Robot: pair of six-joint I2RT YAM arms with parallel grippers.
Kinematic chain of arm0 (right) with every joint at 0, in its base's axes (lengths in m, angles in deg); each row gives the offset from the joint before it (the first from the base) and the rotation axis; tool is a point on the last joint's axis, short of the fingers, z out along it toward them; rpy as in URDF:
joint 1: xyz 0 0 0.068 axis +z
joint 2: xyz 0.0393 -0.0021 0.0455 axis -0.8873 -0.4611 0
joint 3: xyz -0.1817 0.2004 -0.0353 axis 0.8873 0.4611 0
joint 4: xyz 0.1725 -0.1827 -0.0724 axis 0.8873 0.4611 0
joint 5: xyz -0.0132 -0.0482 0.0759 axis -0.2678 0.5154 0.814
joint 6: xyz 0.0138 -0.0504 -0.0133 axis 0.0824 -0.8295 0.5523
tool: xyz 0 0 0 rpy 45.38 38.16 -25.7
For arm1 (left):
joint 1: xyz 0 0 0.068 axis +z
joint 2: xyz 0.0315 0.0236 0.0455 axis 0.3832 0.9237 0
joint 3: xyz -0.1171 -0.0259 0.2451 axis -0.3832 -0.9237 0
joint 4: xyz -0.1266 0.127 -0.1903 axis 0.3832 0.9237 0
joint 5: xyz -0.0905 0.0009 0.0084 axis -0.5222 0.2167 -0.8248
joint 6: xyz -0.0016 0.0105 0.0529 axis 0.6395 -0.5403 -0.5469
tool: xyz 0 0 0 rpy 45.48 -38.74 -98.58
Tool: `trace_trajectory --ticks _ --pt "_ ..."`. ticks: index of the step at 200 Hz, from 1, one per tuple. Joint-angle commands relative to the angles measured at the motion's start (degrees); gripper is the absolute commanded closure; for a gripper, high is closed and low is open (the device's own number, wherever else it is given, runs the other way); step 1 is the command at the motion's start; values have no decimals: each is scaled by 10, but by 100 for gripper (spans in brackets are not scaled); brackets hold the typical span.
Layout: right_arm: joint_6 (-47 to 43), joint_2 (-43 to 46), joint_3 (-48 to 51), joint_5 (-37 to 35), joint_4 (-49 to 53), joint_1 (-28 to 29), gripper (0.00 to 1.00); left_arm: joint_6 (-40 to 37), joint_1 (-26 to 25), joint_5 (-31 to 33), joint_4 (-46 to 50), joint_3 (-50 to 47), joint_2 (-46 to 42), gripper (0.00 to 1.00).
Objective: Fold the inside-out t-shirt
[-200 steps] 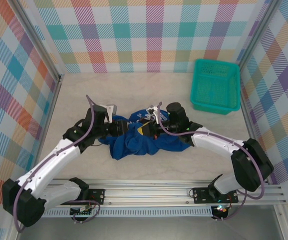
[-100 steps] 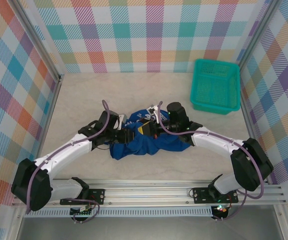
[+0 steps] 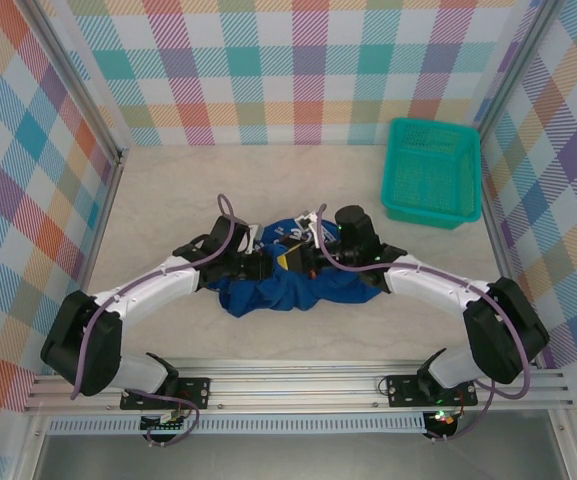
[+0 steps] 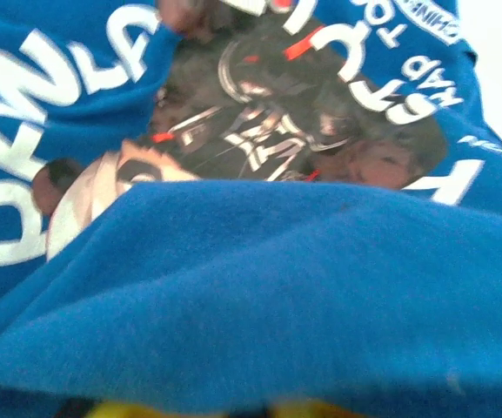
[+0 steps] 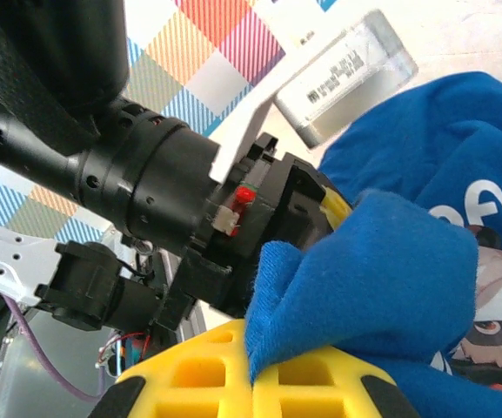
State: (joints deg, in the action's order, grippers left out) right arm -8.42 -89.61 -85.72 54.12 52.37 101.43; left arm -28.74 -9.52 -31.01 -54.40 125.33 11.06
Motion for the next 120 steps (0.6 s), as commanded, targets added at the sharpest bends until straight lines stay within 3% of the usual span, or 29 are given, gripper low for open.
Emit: trace_trajectory --ticks 1,43,72,98,120 --pt "-38 36 3 -40 37 -6 100 -8 10 -41 -60 6 -37 100" --pt "-71 103 -4 -157 142 -33 100 -28 37 -118 -122 -68 -201 100" --pt "-87 129 -7 -179 168 -36 100 -11 43 -132 -187 -107 -298 100" --pt "-92 128 -24 -194 198 -37 100 -2 44 -173 -227 -121 -308 100" --pt "-92 110 -57 -251 267 -36 91 -2 44 -228 -244 -121 -286 100"
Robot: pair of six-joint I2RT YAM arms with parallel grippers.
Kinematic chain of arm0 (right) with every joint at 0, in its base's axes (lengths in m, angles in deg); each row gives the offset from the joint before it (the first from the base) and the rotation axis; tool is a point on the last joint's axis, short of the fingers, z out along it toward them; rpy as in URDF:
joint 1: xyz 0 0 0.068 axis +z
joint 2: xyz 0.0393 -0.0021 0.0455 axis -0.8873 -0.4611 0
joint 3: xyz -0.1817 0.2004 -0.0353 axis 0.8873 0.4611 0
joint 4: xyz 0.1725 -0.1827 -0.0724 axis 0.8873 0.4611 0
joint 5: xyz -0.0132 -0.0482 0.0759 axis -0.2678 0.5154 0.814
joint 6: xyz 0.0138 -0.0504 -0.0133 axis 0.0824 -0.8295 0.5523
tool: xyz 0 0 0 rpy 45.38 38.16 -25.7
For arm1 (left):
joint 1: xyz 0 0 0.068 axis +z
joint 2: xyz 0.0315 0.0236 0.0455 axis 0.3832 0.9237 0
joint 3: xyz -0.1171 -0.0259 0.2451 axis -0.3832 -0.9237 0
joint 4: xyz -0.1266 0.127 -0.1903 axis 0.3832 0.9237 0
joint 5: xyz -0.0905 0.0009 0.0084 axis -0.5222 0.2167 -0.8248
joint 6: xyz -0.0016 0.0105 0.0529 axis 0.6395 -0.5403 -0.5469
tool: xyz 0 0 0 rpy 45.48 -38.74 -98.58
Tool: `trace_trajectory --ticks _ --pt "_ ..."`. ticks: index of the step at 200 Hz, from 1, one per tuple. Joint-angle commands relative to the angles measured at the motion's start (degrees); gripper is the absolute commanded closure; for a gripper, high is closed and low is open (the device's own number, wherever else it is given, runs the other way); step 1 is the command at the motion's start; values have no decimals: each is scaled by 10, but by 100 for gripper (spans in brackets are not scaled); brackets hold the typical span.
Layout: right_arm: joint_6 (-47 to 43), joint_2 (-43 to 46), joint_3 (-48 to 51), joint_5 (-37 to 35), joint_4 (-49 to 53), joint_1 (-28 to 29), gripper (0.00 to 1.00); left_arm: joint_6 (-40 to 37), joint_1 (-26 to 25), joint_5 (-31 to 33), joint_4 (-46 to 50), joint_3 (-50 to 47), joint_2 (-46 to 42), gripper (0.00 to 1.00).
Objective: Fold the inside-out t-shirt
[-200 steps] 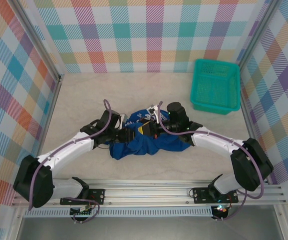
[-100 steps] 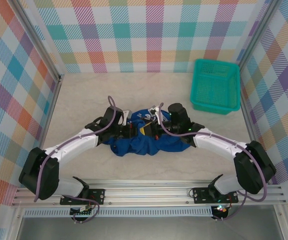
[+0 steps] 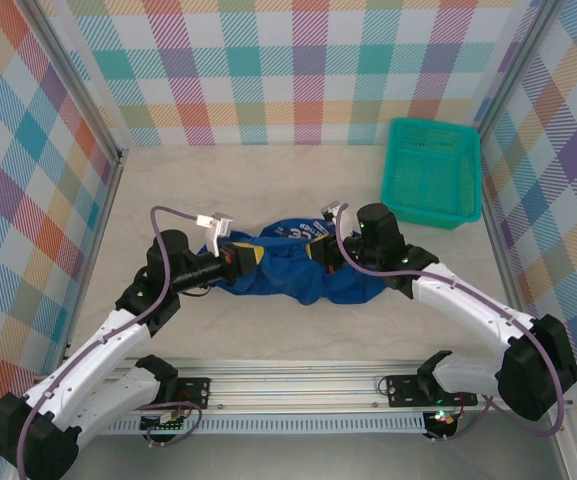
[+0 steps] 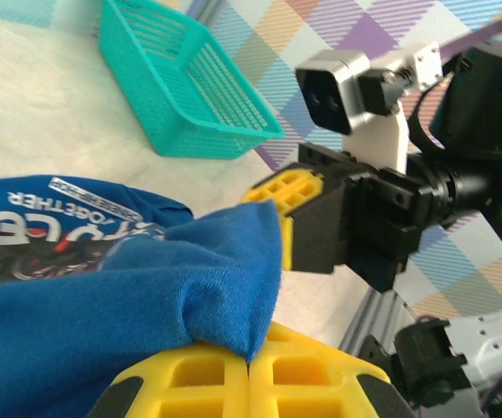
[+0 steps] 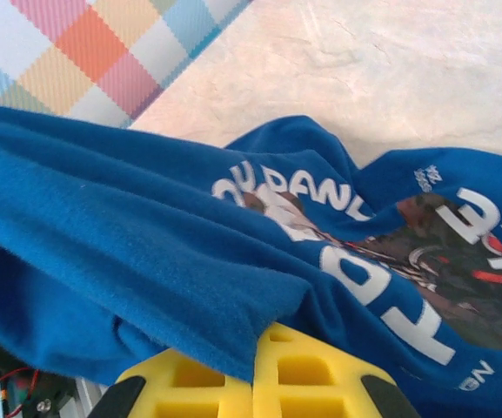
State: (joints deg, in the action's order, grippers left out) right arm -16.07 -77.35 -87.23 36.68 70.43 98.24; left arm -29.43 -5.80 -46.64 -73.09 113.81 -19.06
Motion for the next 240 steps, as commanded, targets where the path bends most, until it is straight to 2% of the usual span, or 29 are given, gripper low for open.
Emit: trace_trajectory --ticks 1,24,58,81,103,122,140,187,210,240 --pt "-15 -15 -44 -80 91 -4 90 5 7 -74 -58 -5 16 100" --pt "-28 -37 -91 -141 178 -3 79 0 7 -103 -65 -3 19 100" --pt "-97 -40 -125 -182 245 4 68 -26 7 -119 -32 12 24 100" --pt "-171 -8 -113 -122 239 16 61 -35 7 -104 -12 19 25 100" --pt "-230 50 -73 -51 189 43 60 -43 7 -97 3 25 26 100" --pt "-233 74 -49 14 133 56 62 -45 7 -97 7 28 30 100" --pt "-234 61 -52 58 106 71 66 -47 7 -97 8 27 32 100" --pt "-245 -6 -79 99 84 122 79 -48 7 -88 21 32 31 100" --pt "-250 -37 -94 76 97 143 84 -50 7 -85 26 34 30 100" --pt "-229 -52 -92 -24 86 139 91 -52 7 -85 29 34 29 100"
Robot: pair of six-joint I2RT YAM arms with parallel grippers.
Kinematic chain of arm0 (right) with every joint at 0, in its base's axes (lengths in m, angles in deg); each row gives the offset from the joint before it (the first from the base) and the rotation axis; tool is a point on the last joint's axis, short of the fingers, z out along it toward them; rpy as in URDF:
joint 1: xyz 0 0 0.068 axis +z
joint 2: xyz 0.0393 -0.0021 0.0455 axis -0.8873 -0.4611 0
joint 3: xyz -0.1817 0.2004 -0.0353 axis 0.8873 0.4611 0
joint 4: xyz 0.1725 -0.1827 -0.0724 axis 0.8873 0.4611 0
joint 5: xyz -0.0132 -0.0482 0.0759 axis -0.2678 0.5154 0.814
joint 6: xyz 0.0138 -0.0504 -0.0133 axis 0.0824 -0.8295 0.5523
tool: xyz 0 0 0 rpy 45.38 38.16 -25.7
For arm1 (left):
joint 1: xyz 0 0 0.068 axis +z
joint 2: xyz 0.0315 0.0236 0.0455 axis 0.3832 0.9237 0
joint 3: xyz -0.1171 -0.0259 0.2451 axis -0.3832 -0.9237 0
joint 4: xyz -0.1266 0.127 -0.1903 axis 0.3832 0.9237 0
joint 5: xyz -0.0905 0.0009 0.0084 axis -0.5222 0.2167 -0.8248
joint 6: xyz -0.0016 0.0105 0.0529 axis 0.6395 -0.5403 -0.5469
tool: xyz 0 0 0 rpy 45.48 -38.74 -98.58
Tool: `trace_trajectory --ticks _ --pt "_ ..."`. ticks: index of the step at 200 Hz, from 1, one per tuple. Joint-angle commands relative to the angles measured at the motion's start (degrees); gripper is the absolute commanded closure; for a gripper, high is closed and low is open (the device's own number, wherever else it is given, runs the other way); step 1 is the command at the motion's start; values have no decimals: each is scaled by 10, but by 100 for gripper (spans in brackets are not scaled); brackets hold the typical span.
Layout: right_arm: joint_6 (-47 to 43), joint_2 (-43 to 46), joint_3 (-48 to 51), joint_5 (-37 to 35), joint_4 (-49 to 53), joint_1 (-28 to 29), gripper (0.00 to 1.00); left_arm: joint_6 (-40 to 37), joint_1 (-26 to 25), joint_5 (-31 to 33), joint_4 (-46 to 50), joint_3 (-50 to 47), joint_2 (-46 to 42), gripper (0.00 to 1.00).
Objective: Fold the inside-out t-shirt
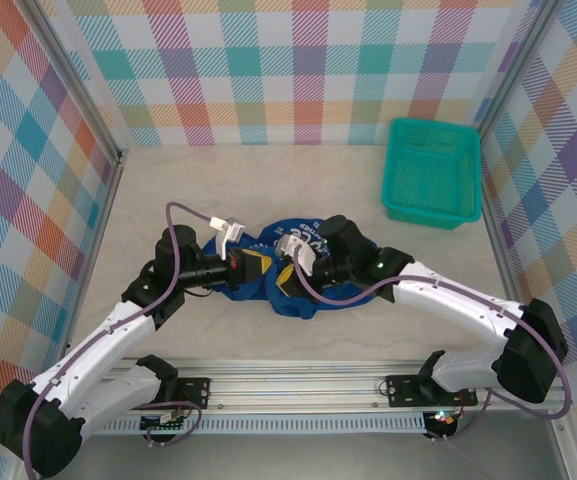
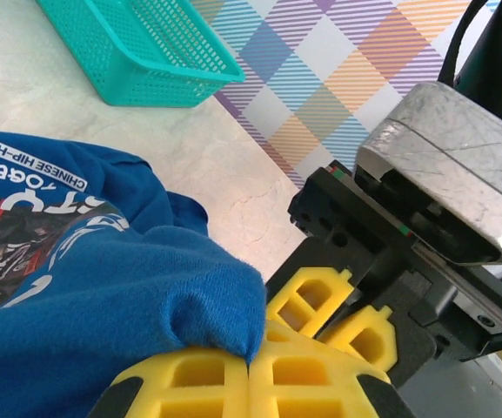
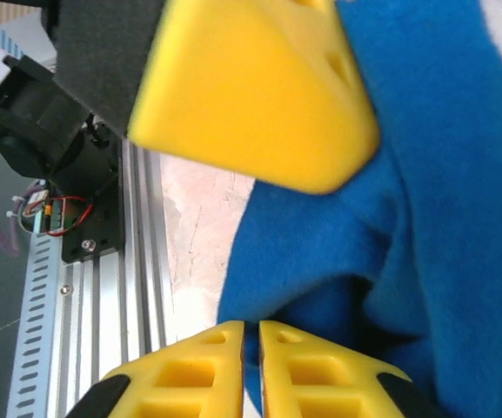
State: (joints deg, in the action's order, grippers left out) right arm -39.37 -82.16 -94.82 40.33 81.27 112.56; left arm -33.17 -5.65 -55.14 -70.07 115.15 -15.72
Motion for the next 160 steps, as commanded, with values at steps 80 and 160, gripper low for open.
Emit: trace_trajectory --ticks 80,160 --pt "34 -26 -15 -62 -42 -32 83 -15 5 -2 2 20 -9 100" --pt "66 -31 -10 25 -84 -36 100 -14 5 29 14 16 -20 100"
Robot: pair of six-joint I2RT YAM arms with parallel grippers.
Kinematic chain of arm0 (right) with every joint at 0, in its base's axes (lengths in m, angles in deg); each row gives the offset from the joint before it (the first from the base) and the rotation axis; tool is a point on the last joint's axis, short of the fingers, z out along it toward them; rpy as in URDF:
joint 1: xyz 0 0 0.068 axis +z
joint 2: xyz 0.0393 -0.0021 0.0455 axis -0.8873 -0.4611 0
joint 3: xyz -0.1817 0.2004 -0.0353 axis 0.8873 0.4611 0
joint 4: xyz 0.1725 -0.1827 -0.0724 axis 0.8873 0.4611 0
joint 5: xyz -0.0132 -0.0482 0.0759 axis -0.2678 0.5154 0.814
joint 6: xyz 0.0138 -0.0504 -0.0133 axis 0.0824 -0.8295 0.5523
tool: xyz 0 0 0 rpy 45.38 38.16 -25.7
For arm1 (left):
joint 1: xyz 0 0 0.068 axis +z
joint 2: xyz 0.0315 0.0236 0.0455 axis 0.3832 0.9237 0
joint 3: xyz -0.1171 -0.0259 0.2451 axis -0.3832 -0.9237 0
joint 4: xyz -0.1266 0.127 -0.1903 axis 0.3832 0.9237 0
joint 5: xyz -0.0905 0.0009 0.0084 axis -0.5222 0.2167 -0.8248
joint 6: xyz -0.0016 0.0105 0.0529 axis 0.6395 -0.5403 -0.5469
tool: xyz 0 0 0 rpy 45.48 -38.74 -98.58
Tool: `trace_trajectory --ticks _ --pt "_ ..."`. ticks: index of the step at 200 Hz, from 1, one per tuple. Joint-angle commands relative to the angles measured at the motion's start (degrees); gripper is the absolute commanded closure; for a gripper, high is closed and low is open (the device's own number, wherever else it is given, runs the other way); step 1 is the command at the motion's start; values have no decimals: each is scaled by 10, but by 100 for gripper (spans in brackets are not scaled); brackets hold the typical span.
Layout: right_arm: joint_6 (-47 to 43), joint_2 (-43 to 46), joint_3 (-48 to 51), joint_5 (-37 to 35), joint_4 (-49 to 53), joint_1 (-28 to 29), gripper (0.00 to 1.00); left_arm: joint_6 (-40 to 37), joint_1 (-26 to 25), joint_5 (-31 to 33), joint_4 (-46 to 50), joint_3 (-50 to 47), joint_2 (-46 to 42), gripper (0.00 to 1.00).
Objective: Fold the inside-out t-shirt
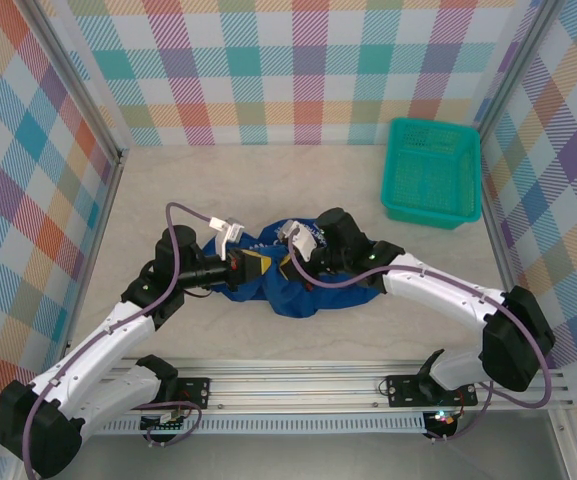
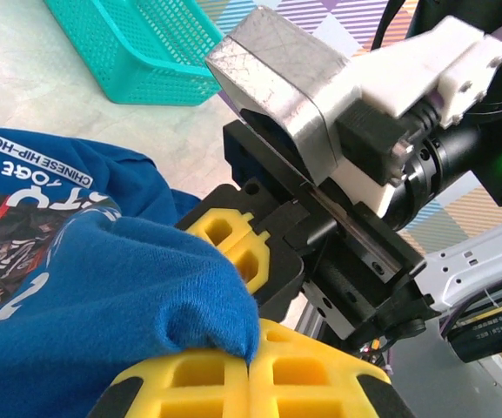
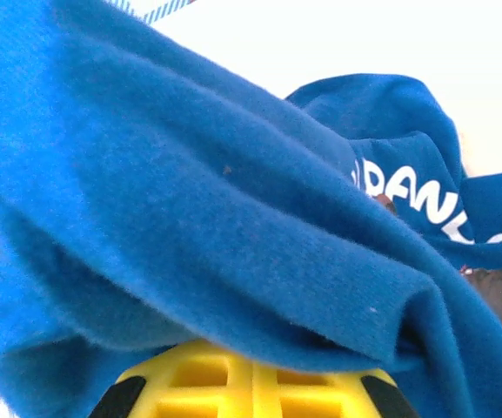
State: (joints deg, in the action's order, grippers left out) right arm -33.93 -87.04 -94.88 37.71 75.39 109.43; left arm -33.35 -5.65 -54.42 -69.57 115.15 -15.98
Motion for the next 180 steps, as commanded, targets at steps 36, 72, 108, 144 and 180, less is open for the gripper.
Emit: trace_trajectory --ticks 36,72,108,144,180 --pt "38 77 7 157 16 -58 100 -21 5 133 55 17 -30 100" --pt "108 111 22 268 -21 -115 100 -22 5 165 61 16 -21 100" --pt "181 105 30 323 -100 -133 100 -28 5 172 74 18 -11 100" --pt "235 91 46 338 -174 -137 100 -28 5 169 79 14 -3 100" --pt "315 75 55 330 -242 -143 100 -31 5 174 74 7 4 100"
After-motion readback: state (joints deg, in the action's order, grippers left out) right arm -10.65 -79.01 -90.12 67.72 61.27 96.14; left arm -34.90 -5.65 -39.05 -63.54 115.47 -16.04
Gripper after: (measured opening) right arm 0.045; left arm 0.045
